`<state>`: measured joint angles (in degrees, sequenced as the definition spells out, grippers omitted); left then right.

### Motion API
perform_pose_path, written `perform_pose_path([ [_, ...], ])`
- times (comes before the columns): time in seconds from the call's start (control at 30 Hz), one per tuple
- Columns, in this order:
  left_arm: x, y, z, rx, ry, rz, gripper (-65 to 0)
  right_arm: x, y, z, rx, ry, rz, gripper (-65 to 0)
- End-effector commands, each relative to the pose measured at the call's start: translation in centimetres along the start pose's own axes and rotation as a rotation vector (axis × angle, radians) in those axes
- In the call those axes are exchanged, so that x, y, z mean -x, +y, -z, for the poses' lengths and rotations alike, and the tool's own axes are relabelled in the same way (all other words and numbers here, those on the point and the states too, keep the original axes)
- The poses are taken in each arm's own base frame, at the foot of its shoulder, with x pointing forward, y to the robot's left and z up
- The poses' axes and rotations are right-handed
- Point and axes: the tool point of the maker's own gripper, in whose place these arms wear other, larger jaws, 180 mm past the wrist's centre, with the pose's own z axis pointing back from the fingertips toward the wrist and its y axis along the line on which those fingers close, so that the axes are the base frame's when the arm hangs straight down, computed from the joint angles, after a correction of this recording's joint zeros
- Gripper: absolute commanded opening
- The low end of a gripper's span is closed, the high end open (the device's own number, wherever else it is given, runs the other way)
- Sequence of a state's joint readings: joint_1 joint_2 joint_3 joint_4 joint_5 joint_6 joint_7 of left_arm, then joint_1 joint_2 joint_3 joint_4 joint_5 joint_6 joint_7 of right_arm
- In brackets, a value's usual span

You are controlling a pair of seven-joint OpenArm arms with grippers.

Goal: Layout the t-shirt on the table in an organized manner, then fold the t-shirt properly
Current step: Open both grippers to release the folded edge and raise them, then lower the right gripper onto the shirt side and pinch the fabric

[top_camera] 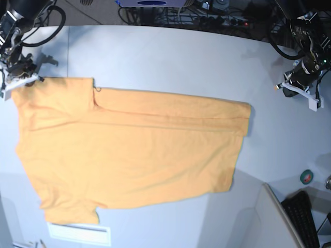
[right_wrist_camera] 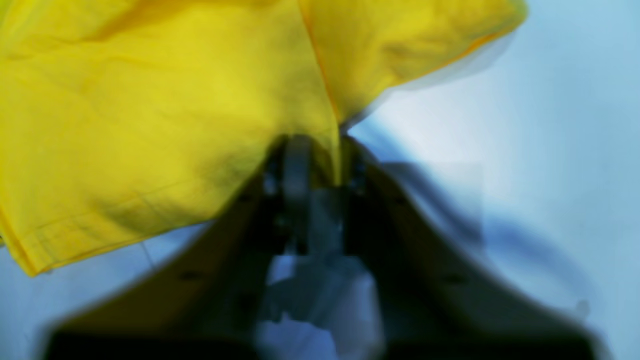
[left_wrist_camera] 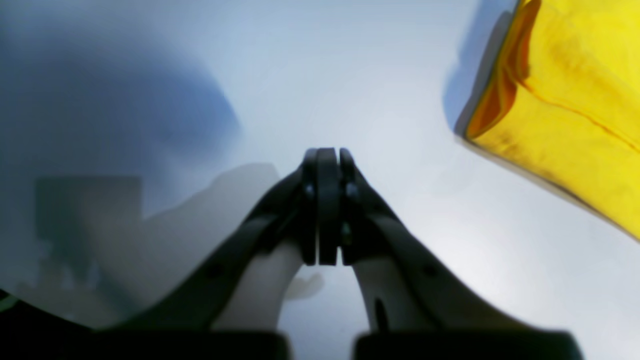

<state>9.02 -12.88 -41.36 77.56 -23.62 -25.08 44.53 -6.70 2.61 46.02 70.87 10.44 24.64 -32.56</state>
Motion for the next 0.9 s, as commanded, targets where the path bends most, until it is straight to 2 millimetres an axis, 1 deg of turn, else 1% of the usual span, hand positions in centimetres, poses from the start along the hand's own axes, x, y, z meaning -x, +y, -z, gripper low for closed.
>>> perform_pose_path([
  [0.0,-1.2,0.4,-0.2,-0.003,-0.03,0.008,-65.0,-2.1,-0.3,-0.5,0.003,-0.059,-0.018,-65.0],
  [0.17,-0.8,0.5,0.0,-0.003,-0.02,0.0,-65.0,-4.2,1.3,-1.8,-0.005,-0.109,-0.045,-65.0],
  [0.2,-0.8,0.5,0.0,-0.003,-0.02,0.0,-65.0,-5.0,1.8,-1.9,-0.009,-0.11,-0.05,-65.0],
  [0.27,-0.9,0.4,0.0,-0.003,-0.022,0.0,-65.0,-6.0,2.6,-1.8,-0.021,-0.082,-0.052,-65.0],
  [0.4,-1.0,0.4,0.0,-0.002,-0.024,0.002,-65.0,-9.1,4.3,-1.6,-0.05,-0.11,-0.048,-65.0],
  [0.47,-0.9,0.4,0.0,-0.003,-0.022,0.001,-65.0,-11.3,4.8,-1.8,-0.058,-0.149,-0.052,-65.0],
  [0.5,-0.8,0.5,-0.1,-0.004,-0.02,0.001,-65.0,-12.2,5.4,-1.7,-0.068,-0.161,-0.058,-65.0],
  [0.57,-0.7,0.5,-0.1,-0.005,-0.018,0.002,-65.0,-13.5,7.3,-1.0,-0.105,-0.159,-0.1,-65.0],
  [0.63,-0.7,0.5,-0.1,-0.005,-0.017,0.002,-65.0,-14.9,8.4,-0.3,-0.123,-0.158,-0.12,-65.0],
  [0.73,-0.6,0.5,0.0,-0.005,-0.015,0.002,-65.0,-16.9,9.4,0.9,-0.122,-0.163,-0.056,-65.0],
  [0.77,-0.5,0.5,-0.1,-0.005,-0.013,0.002,-65.0,-17.6,9.4,1.1,-0.121,-0.18,-0.042,-65.0],
  [0.83,-0.5,0.5,-0.1,-0.005,-0.013,0.002,-65.0,-18.7,9.7,1.7,-0.13,-0.209,-0.019,-65.0],
  [0.87,-0.5,0.5,-0.1,-0.005,-0.013,0.002,-65.0,-19.1,10.2,2.0,-0.142,-0.214,-0.01,-65.0],
])
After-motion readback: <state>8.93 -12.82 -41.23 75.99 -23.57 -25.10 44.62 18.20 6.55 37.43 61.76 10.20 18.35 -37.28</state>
